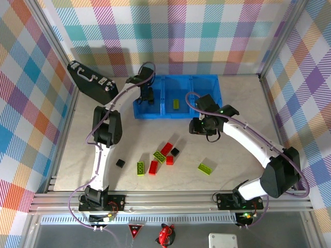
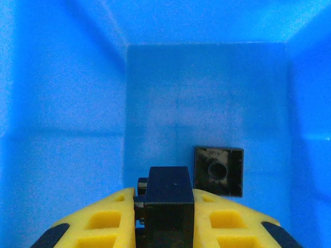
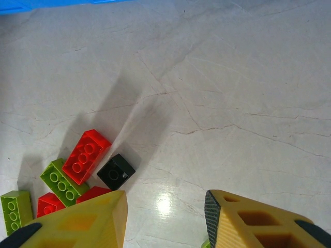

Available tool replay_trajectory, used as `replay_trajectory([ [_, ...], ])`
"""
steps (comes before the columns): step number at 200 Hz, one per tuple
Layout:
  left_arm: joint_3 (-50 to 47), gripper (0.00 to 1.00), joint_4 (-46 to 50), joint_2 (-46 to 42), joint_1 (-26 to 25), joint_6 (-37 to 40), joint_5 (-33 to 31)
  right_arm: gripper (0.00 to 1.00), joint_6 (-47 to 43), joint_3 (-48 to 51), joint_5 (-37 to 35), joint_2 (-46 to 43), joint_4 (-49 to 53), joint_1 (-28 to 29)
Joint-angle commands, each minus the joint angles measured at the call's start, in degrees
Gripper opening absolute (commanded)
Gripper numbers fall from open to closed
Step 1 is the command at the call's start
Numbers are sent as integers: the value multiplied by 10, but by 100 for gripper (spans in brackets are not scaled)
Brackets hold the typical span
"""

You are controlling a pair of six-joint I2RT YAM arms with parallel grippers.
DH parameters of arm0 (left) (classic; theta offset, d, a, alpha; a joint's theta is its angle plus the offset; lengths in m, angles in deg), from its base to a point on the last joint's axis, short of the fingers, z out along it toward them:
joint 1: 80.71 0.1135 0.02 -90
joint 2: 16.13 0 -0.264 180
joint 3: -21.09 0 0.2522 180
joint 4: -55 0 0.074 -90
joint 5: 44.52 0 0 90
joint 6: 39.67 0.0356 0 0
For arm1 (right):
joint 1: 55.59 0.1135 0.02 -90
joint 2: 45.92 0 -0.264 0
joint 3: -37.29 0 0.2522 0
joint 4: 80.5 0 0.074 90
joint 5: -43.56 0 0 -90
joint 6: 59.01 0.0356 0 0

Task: Sort the legos into containers by color
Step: Place the lego in the container.

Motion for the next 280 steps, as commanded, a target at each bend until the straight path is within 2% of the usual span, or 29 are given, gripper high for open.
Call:
replay_trajectory([
  [1, 27, 23, 18, 23, 3, 12, -7, 45, 3, 9, -7, -14, 14, 3],
  [51, 24, 24, 12, 45, 5, 7, 2, 45, 5, 17, -2, -17, 11, 3],
  [134, 11, 33, -4, 42, 6, 6, 7, 45, 4, 16, 1, -15, 12, 3],
  [220, 5, 34, 0, 14, 6, 2, 20, 45, 5, 15, 1, -27, 16, 3],
  [280, -26, 35, 27, -46, 5, -9, 81, 45, 3, 21, 2, -30, 19, 3],
])
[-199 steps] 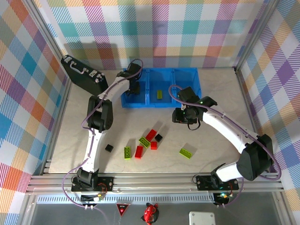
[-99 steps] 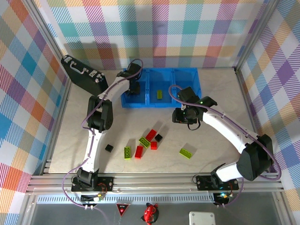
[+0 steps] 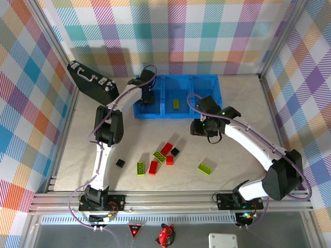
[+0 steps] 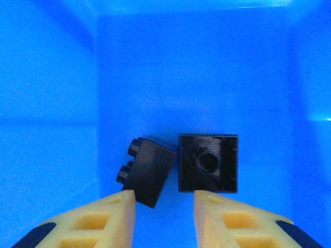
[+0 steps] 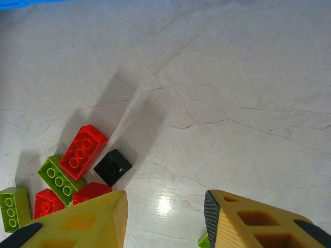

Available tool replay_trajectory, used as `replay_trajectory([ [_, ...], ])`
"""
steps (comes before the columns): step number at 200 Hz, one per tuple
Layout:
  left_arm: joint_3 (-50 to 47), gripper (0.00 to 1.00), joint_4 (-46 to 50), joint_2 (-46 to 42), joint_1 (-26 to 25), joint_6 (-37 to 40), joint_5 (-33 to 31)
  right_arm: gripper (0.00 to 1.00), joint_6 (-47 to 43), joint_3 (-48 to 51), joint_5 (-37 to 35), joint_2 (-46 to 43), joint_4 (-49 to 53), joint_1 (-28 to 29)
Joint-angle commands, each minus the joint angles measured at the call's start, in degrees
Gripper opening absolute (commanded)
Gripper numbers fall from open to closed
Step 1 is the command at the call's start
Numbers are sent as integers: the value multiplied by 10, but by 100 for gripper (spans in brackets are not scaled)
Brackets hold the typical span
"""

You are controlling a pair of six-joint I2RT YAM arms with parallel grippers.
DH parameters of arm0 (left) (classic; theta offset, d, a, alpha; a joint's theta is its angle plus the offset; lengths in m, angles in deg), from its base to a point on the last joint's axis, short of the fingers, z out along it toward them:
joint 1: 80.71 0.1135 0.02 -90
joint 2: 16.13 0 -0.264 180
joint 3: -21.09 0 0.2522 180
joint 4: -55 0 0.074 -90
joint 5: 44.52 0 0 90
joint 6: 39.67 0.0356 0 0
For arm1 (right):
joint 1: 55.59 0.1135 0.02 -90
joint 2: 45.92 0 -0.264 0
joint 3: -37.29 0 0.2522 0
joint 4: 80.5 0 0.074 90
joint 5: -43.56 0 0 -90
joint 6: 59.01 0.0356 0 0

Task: Sort the legos into containers by color
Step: Place the lego in the container.

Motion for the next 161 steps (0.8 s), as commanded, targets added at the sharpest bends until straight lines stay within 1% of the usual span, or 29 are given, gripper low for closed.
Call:
replay_trajectory([
  [1, -17, 35, 25, -55, 4, -14, 43, 45, 3, 7, 2, -15, 17, 3],
  [39, -90, 35, 31, -112, 1, -19, 83, 45, -2, 16, 4, -18, 28, 3],
  [115, -264, 36, 37, -257, -3, -13, 131, 45, 4, 55, 6, -40, 65, 3],
  [161, -349, 37, 70, -355, -3, 15, 119, 45, 36, 97, 10, -60, 92, 7],
])
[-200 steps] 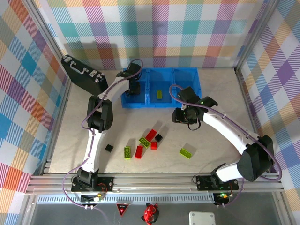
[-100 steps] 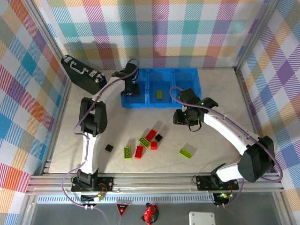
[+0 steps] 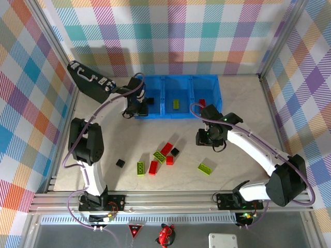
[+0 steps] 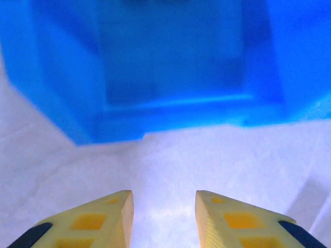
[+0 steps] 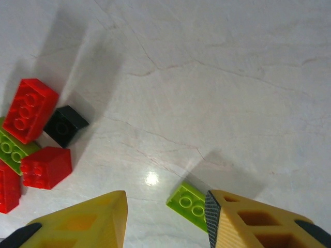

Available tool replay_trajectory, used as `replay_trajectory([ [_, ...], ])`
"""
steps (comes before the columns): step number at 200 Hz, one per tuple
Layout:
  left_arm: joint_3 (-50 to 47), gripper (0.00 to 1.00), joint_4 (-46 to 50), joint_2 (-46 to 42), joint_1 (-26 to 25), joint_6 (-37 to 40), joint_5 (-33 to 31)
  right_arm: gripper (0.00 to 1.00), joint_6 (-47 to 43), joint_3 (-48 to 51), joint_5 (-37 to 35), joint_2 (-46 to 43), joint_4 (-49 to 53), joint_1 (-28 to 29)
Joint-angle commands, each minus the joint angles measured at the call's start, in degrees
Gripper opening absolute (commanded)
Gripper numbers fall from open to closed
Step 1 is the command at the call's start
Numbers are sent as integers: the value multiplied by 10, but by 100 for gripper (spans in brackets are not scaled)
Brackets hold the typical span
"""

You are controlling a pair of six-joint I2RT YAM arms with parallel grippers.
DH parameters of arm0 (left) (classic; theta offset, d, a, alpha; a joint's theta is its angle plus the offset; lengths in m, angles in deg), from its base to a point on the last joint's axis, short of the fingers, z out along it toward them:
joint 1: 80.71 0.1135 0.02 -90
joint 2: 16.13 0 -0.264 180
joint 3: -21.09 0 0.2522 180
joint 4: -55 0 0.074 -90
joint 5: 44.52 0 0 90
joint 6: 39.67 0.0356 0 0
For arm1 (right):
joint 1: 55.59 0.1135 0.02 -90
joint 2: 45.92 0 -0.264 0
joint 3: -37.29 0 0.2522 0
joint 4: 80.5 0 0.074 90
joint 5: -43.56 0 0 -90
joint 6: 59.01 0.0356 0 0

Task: Sort the legos into containers by color
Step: Place the lego in the container, then pick up the lego from the bottom-center of the table.

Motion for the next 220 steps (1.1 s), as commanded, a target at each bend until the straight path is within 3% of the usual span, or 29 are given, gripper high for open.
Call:
replay_trajectory([
  [1, -36, 37, 35, -63, -2, 21, 3, 45, 29, 24, 9, -20, 34, 6],
  [76, -115, 41, 79, -188, -3, 87, -2, 51, 171, 84, 93, -36, 12, 19],
  [123, -191, 41, 34, -249, -3, 111, -21, 61, 266, 118, 101, -33, -6, 19],
  [220, -205, 42, 21, -250, -3, 113, -6, 83, 311, 160, 94, 45, -17, 20],
])
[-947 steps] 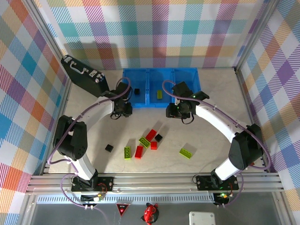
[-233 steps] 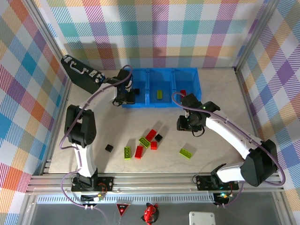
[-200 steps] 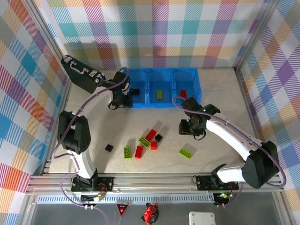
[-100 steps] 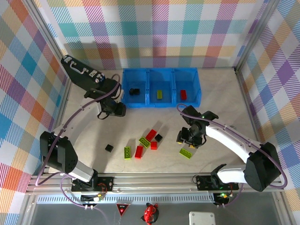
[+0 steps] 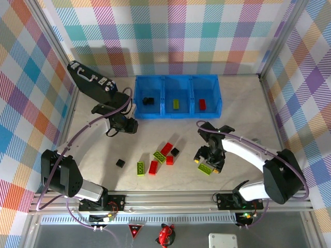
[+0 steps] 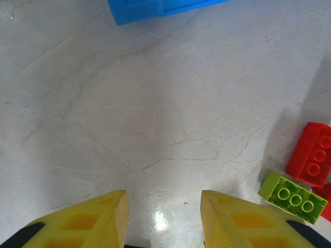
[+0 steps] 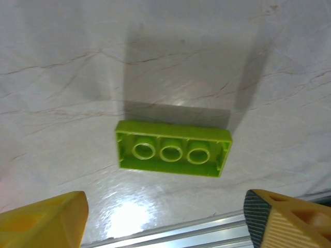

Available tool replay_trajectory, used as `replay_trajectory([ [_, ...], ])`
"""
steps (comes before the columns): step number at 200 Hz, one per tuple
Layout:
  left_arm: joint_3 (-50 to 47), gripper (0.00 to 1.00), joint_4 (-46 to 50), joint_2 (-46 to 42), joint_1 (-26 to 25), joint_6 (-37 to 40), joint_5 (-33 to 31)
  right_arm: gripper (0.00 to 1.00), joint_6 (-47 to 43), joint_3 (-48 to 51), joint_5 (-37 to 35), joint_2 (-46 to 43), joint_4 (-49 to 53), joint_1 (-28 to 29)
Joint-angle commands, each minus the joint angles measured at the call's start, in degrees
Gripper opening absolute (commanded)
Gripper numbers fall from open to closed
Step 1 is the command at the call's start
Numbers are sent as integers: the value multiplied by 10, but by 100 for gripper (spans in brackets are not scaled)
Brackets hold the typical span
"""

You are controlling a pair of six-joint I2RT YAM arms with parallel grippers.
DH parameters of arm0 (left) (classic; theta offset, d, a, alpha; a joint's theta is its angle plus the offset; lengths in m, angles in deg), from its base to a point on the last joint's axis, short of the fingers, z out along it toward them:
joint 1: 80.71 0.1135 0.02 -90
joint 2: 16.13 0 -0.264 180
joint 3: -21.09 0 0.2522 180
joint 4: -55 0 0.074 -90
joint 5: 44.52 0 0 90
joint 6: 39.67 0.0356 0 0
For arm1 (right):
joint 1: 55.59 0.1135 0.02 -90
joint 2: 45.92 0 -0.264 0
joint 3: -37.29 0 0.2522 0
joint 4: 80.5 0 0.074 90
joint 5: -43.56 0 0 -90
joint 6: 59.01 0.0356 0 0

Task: Sort the legos into containers by color
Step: Pick up the lego from the bottom-center of the table.

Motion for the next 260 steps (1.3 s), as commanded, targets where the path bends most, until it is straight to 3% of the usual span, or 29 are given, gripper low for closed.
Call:
replay_trajectory([
  [1, -5, 42, -2, -12, -2, 10, 3, 83, 18, 15, 8, 20, -12, 3],
  [129, -6, 43, -2, -12, -3, 11, 6, 83, 33, 66, 20, 38, -91, 4],
  [260, -7, 43, 0, -15, -2, 12, -6, 65, 33, 63, -1, 24, -66, 3],
])
